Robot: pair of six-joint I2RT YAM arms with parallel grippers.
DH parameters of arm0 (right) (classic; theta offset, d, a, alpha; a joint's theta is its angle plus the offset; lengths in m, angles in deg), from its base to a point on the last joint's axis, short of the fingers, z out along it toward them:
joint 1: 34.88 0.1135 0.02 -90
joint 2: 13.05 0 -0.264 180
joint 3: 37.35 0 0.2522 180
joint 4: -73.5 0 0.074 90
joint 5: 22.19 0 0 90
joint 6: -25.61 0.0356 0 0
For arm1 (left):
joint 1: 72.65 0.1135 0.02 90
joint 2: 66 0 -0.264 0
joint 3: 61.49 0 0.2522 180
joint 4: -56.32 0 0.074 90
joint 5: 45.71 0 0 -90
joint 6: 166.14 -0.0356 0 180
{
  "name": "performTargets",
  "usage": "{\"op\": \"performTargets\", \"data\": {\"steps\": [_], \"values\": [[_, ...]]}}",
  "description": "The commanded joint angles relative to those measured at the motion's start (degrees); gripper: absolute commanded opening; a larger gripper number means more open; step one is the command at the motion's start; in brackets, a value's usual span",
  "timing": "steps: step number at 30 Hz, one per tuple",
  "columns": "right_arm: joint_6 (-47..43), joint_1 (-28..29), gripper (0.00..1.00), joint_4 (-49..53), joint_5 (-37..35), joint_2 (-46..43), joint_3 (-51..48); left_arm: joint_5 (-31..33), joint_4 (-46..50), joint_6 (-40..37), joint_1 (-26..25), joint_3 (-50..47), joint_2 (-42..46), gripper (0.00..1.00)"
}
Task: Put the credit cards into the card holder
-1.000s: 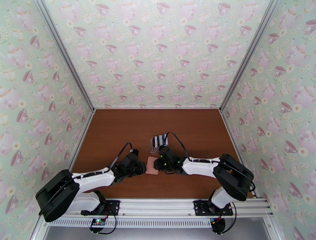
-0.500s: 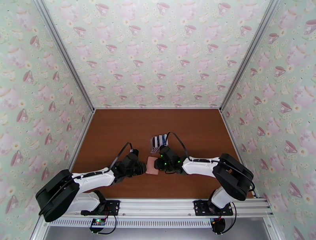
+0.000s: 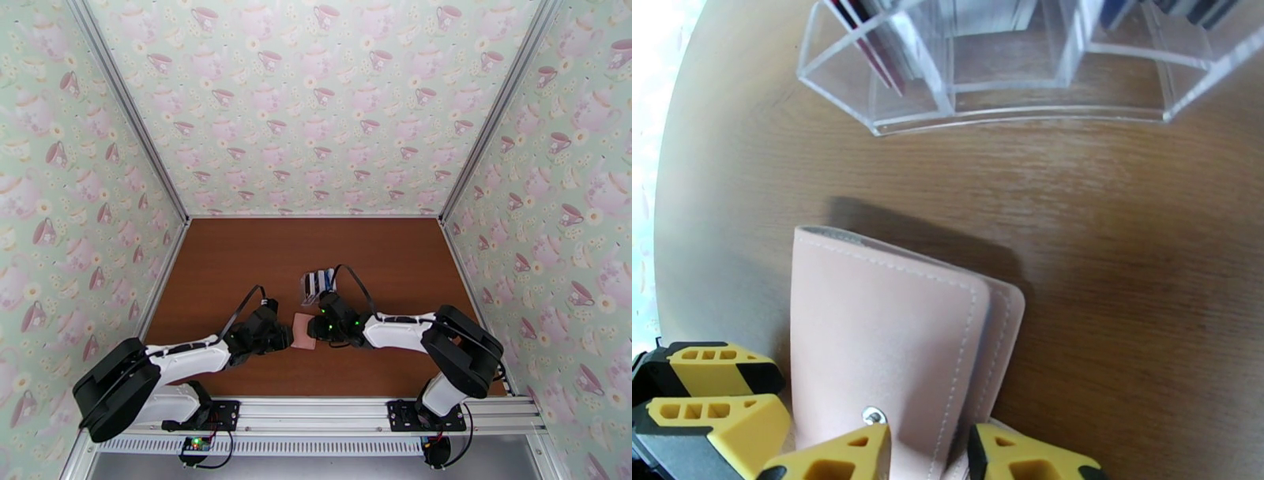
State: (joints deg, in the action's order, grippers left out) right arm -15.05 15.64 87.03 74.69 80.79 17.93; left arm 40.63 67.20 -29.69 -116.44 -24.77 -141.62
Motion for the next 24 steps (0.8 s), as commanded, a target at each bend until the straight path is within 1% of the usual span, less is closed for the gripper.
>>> {"op": "performTargets", "data": {"steps": [1, 9, 24], "values": [[1.12, -0.11, 0.33, -0.46, 1.12, 1.35, -0.21, -0.91, -1.09, -0.31, -0.24, -0.64, -1.31, 0.37], [1.01, -0.12, 0.33, -0.03, 1.43, 0.77, 0.32, -1.72, -2.14, -0.22, -0.24, 0.07, -3.31, 0.30], [1.12, -0.09, 0.33, -0.56, 2.84, 0.73, 0.93, -1.49, -2.06, -0.31, -0.26, 0.12, -3.57, 0.23]]}}
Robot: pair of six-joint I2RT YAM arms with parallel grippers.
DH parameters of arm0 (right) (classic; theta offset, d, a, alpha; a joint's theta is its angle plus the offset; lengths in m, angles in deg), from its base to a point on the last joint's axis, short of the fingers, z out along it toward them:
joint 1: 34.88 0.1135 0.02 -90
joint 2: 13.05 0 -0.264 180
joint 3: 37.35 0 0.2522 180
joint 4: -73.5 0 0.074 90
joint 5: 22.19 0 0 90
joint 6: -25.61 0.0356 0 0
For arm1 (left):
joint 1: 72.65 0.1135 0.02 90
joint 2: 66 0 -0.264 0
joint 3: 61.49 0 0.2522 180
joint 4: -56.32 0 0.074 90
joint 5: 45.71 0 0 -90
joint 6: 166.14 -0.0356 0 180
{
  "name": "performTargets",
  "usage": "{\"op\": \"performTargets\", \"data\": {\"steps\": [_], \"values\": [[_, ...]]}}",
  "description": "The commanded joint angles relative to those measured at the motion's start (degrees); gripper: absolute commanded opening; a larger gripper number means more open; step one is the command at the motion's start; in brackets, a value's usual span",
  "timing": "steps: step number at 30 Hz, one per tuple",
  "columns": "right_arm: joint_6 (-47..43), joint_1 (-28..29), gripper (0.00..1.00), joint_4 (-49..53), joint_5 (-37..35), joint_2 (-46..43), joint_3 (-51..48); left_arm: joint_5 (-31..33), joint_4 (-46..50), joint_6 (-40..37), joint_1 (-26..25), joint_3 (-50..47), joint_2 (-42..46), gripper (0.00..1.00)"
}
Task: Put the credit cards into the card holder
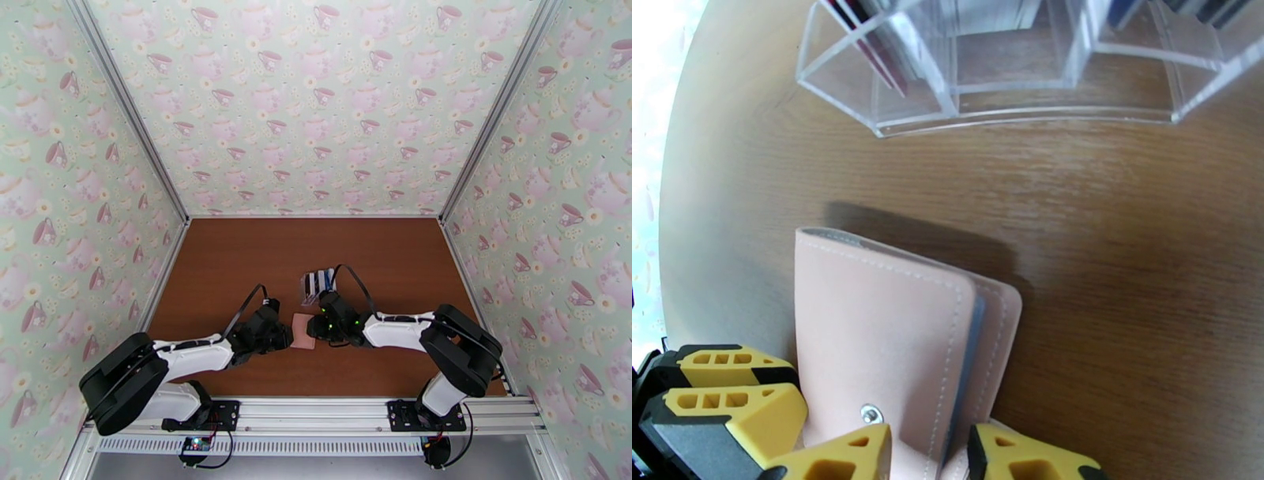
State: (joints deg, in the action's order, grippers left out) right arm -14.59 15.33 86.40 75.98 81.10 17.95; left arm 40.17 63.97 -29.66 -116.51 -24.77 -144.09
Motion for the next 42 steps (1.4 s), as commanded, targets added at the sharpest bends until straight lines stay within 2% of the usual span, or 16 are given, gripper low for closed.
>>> {"op": "performTargets", "data": {"steps": [1, 24, 34, 42], "values": [[0.66, 0.16, 0.33, 0.07, 1.59, 0.34, 0.91, -1.06, 1.18, -0.29, -0.23, 0.05, -1.13, 0.24], [-0.24, 0.19, 0.32, 2.09, 2.87, 0.87, 3.54, -1.86, -0.19, -0.35, -0.18, 1.13, -3.32, 0.23], [1.46, 0.23, 0.32, 0.89, 3.66, -2.16, 2.94, -1.51, 3.30, -1.87, 0.70, 2.24, -0.79, 0.34], [3.32, 0.18, 0.32, -1.71, 5.61, -2.92, 2.42, -2.20, 5.92, -3.21, 2.69, 3.05, 1.65, 0.35]]}}
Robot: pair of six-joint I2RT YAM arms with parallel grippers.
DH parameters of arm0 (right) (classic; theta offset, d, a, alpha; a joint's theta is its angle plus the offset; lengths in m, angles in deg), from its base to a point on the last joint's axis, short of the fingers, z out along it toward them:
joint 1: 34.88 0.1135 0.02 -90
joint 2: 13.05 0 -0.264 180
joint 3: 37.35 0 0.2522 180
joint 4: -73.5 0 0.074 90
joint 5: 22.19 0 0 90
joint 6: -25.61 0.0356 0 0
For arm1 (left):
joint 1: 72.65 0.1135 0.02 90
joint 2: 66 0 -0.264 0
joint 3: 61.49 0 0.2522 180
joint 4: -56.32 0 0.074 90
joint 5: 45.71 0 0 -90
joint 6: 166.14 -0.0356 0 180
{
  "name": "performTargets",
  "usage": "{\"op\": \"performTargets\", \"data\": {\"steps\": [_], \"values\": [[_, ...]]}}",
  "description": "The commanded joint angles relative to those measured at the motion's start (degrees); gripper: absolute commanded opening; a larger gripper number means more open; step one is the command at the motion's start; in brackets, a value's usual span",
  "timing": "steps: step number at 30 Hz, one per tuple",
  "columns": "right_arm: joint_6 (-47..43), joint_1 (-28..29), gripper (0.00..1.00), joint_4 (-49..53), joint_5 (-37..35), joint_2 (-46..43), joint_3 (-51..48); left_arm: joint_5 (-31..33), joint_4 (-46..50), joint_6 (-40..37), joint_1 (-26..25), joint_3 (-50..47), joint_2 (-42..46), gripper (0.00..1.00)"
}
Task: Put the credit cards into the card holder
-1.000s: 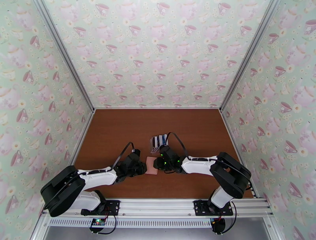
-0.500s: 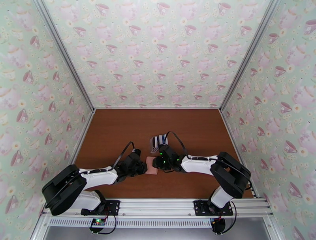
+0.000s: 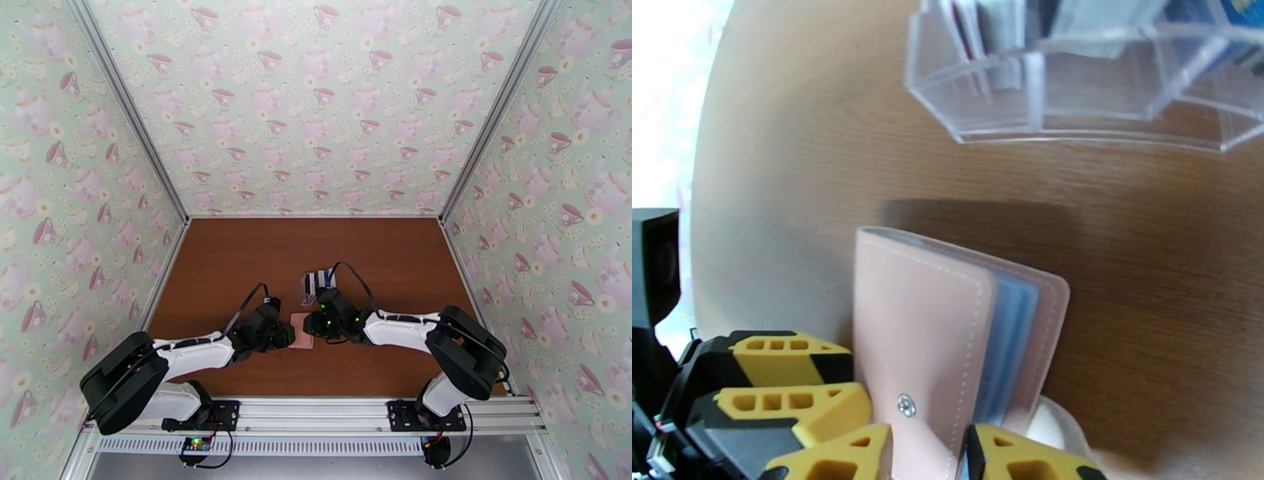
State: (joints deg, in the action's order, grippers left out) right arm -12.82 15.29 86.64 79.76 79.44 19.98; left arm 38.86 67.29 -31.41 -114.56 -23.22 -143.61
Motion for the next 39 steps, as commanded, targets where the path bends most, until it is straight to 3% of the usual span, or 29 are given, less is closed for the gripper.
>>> {"op": "performTargets", "data": {"steps": [1, 12, 39], "values": [[1.76, 0.19, 0.32, -2.30, 2.11, -1.24, 0.43, -1.06, 2.82, -1.57, 1.01, 1.67, 1.50, 0.35], [2.98, 0.19, 0.32, -4.73, 4.75, -0.78, 1.03, -2.93, 6.30, -3.69, 4.88, 1.94, 5.93, 0.42], [3.53, 2.60, 0.33, -6.50, 8.82, 5.48, 9.79, -5.46, 18.26, -8.60, 16.54, -2.70, 22.50, 0.43]]}}
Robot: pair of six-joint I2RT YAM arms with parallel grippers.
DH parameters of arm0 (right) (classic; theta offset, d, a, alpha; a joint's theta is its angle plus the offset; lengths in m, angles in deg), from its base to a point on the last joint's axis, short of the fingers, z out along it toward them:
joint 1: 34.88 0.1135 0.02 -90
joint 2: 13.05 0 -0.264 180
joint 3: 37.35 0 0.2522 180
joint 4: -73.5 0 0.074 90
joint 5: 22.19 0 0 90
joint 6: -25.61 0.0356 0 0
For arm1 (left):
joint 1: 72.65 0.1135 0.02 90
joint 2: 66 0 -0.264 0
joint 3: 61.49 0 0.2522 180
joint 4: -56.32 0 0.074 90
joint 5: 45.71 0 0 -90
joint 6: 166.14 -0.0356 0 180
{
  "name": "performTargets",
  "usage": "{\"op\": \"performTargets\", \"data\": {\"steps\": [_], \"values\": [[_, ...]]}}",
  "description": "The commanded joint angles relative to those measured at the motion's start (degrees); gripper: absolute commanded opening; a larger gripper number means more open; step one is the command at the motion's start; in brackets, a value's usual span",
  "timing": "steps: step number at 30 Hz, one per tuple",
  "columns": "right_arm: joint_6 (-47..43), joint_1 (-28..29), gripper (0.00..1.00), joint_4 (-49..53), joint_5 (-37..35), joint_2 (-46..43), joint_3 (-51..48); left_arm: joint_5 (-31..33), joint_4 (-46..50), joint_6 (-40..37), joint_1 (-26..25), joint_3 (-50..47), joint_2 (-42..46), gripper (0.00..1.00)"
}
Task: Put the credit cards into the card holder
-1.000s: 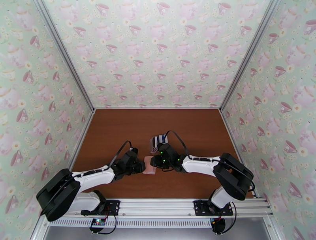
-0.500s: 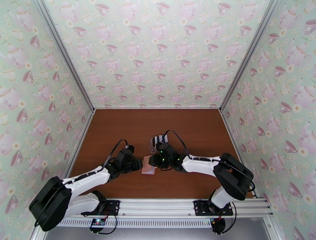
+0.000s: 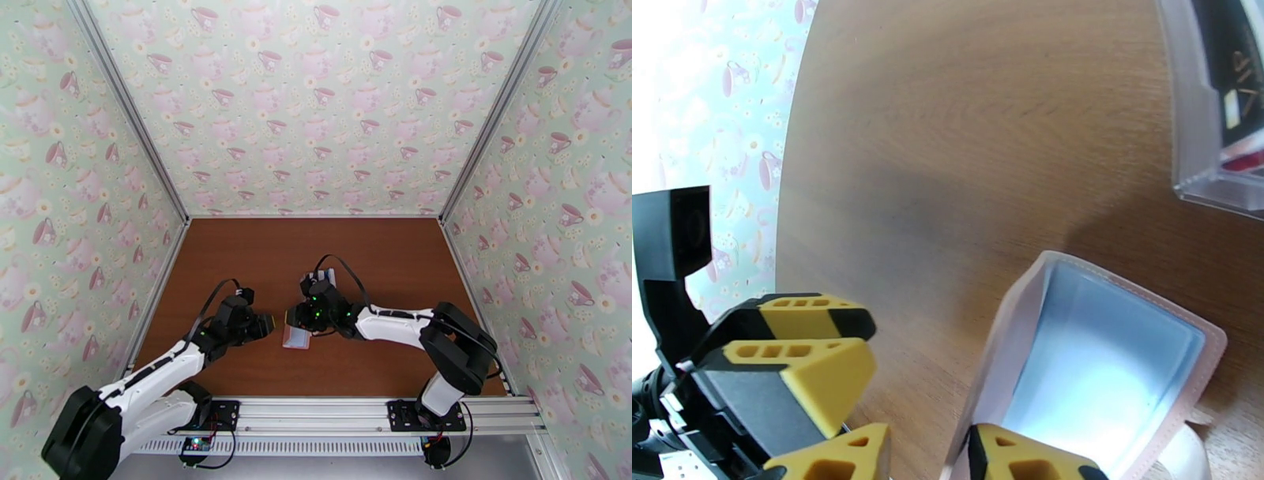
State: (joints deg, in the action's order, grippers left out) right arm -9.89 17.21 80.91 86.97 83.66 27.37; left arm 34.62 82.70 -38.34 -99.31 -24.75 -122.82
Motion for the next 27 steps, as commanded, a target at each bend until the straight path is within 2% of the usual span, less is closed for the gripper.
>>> {"op": "performTargets", "data": {"steps": [1, 13, 27], "values": [[0.61, 0.72, 0.33, -0.68, 1.66, 1.50, 2.77, -1.38, 3.22, -1.91, 1.69, -1.33, 2.31, 0.44], [0.93, 1.87, 0.34, -0.78, 2.77, 4.71, 6.39, -3.49, 6.57, -3.56, 6.82, -2.22, 6.56, 0.45], [3.39, 2.41, 0.39, -6.40, 6.28, 9.78, 8.27, -4.21, 7.50, -3.61, 9.07, -2.67, 9.17, 0.46]]}}
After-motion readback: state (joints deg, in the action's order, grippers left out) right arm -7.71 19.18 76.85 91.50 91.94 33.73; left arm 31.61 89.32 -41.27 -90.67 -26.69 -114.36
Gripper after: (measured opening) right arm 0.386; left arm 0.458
